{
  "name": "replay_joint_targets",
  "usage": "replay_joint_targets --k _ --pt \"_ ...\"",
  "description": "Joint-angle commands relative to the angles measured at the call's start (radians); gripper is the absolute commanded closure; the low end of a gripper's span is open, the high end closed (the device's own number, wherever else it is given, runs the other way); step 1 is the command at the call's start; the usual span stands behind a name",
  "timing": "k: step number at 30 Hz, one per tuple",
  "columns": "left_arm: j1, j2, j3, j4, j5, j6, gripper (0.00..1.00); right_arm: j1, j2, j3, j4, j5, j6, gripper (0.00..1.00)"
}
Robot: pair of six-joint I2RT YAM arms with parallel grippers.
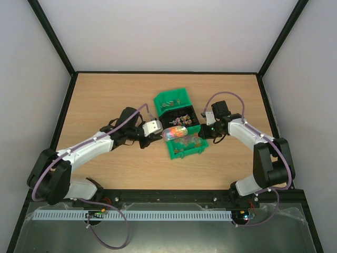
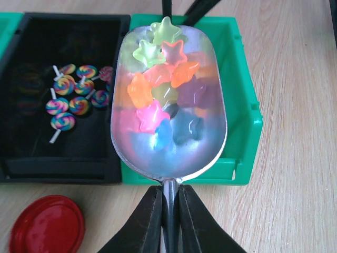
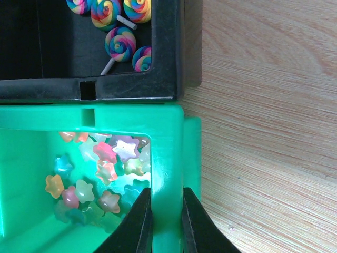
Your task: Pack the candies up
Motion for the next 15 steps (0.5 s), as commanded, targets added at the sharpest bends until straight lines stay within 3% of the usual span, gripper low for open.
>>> replay_joint_targets --k 1,8,15 --pt "0.036 -0.078 0.011 -0.011 0.071 -0.008 0.98 -0.007 -0.011 0.018 -0.049 0.014 -0.015 0.99" --pt "0.161 -0.208 0.063 -0.177 0.098 -0.011 0.98 -0.008 -0.023 0.015 -0.048 0.021 -0.013 0.99" --pt "0.33 -0.286 0.157 -0.474 0.118 0.093 0.98 -0.008 -0.015 0.02 -0.041 0.017 -0.006 0.99"
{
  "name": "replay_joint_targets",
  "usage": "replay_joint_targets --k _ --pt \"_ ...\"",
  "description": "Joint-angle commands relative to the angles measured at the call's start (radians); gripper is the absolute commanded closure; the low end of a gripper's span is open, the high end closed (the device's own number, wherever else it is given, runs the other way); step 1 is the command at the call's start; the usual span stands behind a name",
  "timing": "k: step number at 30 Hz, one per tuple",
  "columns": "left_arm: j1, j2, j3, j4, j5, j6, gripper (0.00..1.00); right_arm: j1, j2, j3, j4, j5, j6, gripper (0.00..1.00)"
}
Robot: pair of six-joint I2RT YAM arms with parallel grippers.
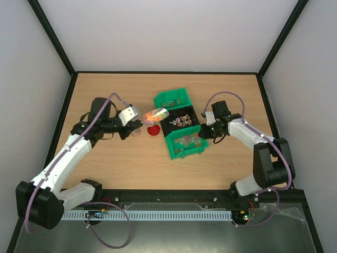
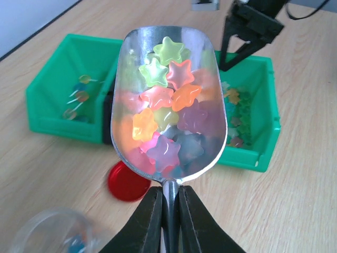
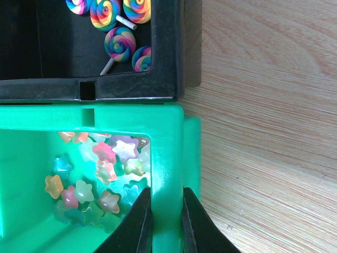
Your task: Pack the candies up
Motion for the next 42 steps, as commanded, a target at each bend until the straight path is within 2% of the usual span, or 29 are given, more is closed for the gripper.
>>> replay_joint_targets --k 1,9,14,20,24,33,42 --pt "0.114 -0.039 0.075 -0.227 0.05 0.085 0.98 -0.006 -0.013 0.022 -0.039 0.011 0.004 0.99" --pt "0.327 -0.055 0.149 -0.452 0.039 0.218 0.98 -0.006 -0.013 0.022 -0.036 0.002 0.009 0.99" --pt "0.419 -0.04 0.203 -0.597 -0.004 0.338 0.98 -0.006 -0.013 0.022 -0.033 -0.002 0.01 0.99" --pt "0.435 -0.026 0.229 -0.695 -0.084 0.398 0.98 -0.007 -0.014 0.02 -0.029 -0.01 0.017 0.99" --pt "0.435 0.013 0.251 -0.692 -0.164 0.359 0.98 -0.007 -0.013 0.021 -0.029 -0.014 0.019 0.99" --pt "0.431 0.106 0.333 -0.715 -0.2 0.332 0.98 -0.007 -0.008 0.019 -0.028 -0.016 0.017 0.99" --pt "0.428 0.154 0.376 -0.769 -0.222 0.393 0.98 -0.007 0.008 0.026 -0.019 -0.015 0.02 0.99"
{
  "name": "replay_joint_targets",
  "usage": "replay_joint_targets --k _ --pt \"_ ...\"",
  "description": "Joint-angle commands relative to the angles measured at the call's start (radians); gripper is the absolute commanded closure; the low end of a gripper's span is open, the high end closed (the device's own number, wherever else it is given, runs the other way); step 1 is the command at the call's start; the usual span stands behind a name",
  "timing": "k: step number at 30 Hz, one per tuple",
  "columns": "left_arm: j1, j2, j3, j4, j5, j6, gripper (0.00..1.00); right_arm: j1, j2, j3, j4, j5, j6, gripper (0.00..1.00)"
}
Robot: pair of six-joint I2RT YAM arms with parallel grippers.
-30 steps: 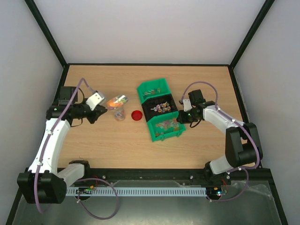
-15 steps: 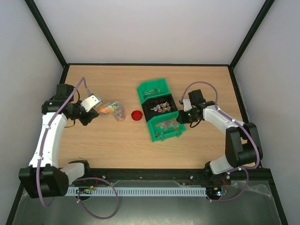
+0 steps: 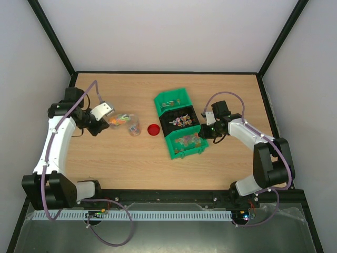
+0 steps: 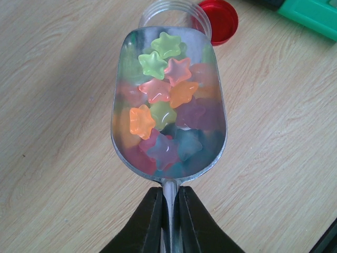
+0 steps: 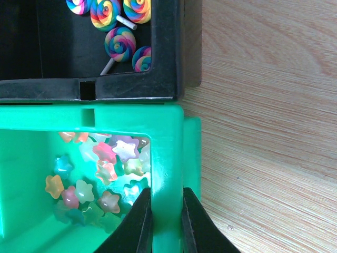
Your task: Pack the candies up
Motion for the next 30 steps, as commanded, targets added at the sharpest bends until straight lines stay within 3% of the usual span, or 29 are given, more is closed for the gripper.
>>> replay_joint_targets --k 1,30 --pt "-0.002 0.013 0.042 -0.057 -0.009 0.051 0.98 -0.006 0.009 0.026 -0.019 -0.011 0.013 0.99" --pt "-0.097 0.089 0.114 -0.124 -0.12 0.059 0.98 -0.006 0.014 0.024 -0.009 -0.016 0.02 0.99"
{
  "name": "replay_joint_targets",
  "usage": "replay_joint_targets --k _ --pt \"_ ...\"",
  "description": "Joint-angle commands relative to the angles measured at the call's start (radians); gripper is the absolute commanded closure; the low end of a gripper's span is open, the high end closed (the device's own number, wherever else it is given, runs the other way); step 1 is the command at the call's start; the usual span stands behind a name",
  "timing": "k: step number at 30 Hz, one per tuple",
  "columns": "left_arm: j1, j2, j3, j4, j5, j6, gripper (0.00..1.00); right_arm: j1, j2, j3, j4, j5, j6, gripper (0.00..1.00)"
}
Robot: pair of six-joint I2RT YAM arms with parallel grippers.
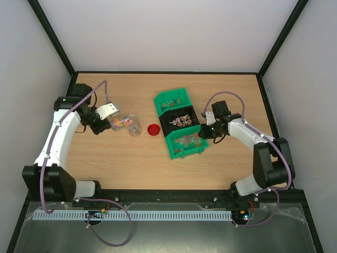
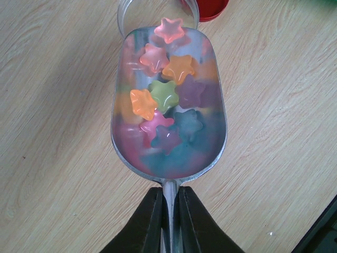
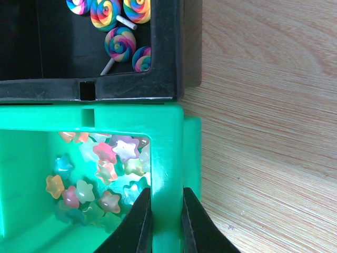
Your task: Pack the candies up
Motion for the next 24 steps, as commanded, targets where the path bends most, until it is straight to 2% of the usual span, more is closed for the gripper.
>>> replay_joint_targets --k 1,24 --pt "-0.01 0.012 0.039 -0.048 -0.027 0.008 0.98 -0.007 0.013 0.025 -0.01 -0.014 0.018 0.99" --pt "-0.061 0.065 0.142 -0.126 -0.093 0.013 0.98 -0.007 0.011 0.028 -0.016 -0.018 0.024 0.99"
